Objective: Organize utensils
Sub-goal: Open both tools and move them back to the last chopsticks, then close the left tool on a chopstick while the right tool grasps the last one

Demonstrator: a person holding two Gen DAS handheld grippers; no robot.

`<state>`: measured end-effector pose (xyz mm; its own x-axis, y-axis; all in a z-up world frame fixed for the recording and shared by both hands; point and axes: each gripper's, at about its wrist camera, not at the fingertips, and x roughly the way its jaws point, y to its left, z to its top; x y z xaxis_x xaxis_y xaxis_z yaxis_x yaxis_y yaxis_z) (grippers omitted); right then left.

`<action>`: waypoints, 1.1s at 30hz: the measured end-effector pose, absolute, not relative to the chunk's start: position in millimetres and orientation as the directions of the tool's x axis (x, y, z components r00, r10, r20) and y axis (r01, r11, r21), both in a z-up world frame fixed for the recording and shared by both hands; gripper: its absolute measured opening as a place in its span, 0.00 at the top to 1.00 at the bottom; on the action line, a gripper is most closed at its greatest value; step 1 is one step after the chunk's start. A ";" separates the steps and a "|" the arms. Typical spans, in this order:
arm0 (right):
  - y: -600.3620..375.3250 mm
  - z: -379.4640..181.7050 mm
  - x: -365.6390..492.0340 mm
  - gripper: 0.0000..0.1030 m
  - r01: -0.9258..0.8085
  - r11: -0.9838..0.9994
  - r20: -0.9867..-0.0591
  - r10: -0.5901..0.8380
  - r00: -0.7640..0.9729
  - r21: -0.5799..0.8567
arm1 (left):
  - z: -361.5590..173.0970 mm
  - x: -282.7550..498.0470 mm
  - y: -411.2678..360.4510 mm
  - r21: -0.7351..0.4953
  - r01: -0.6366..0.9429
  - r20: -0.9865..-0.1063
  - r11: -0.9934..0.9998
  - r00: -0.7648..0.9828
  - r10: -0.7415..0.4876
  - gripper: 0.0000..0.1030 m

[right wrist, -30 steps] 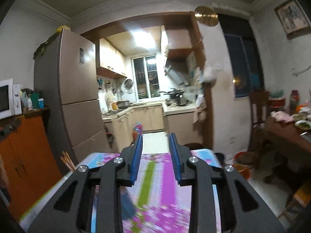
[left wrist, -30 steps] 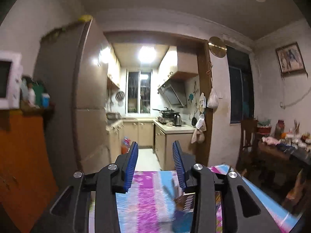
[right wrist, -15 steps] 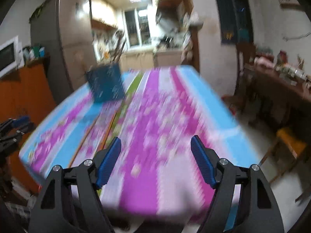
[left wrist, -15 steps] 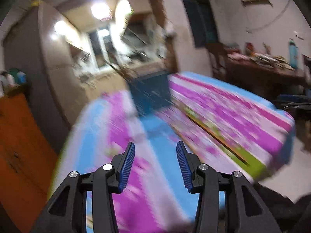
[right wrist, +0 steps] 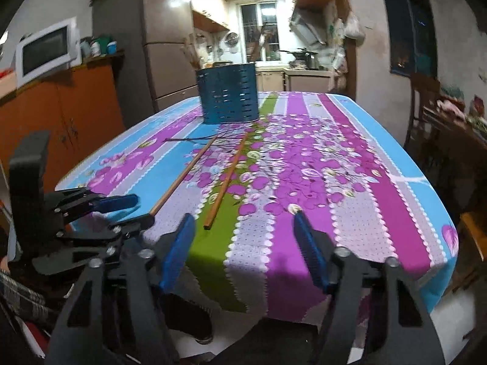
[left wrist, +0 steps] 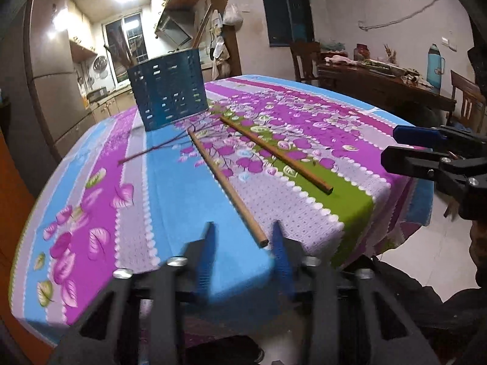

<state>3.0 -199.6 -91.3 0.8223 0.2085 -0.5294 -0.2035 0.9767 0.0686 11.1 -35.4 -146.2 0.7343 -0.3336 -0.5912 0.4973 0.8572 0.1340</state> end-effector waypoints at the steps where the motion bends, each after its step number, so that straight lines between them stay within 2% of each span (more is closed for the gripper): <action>1: -194.8 -94.0 3.9 0.57 -0.223 0.973 -0.536 0.223 0.814 0.066 | -146.7 13.1 -34.7 0.131 0.490 -0.588 0.862 0.738 -0.330 0.90; 2: -195.1 -97.0 1.8 0.66 -0.239 0.969 -0.541 0.235 0.807 0.065 | -146.9 13.5 -33.8 0.134 0.475 -0.581 0.869 0.749 -0.320 0.91; 3: -192.0 -99.7 2.9 0.70 -0.251 0.966 -0.546 0.244 0.801 0.062 | -147.9 14.7 -31.8 0.140 0.456 -0.574 0.879 0.761 -0.304 0.91; 8: -176.5 -113.6 19.7 0.74 -0.290 0.954 -0.568 0.279 0.775 0.073 | -148.6 22.9 -18.6 0.114 0.406 -0.568 0.907 0.776 -0.276 0.93; 11: -176.3 -121.1 28.6 0.80 -0.280 0.956 -0.583 0.276 0.764 0.086 | -147.9 22.4 -19.5 0.126 0.403 -0.561 0.906 0.783 -0.270 0.93; 14: -175.9 -121.8 29.3 0.83 -0.277 0.958 -0.572 0.268 0.775 0.073 | -149.3 20.3 -21.0 0.146 0.398 -0.545 0.906 0.796 -0.263 0.92; 26: -173.2 -125.5 26.6 0.83 -0.261 0.964 -0.544 0.242 0.803 0.043 | -153.4 23.3 -16.7 0.136 0.420 -0.513 0.897 0.805 -0.299 0.91; 28: -175.1 -126.8 25.3 0.88 -0.243 0.968 -0.531 0.235 0.815 0.056 | -154.1 22.8 -15.8 0.131 0.423 -0.507 0.897 0.806 -0.306 0.92; 29: -176.4 -127.2 25.1 0.94 -0.233 0.970 -0.527 0.231 0.818 0.064 | -154.4 22.7 -15.5 0.130 0.423 -0.504 0.897 0.807 -0.308 0.92; 33: -179.2 -126.6 25.7 0.95 -0.214 0.972 -0.524 0.233 0.820 0.097 | -154.6 22.1 -15.8 0.136 0.423 -0.499 0.896 0.811 -0.307 0.93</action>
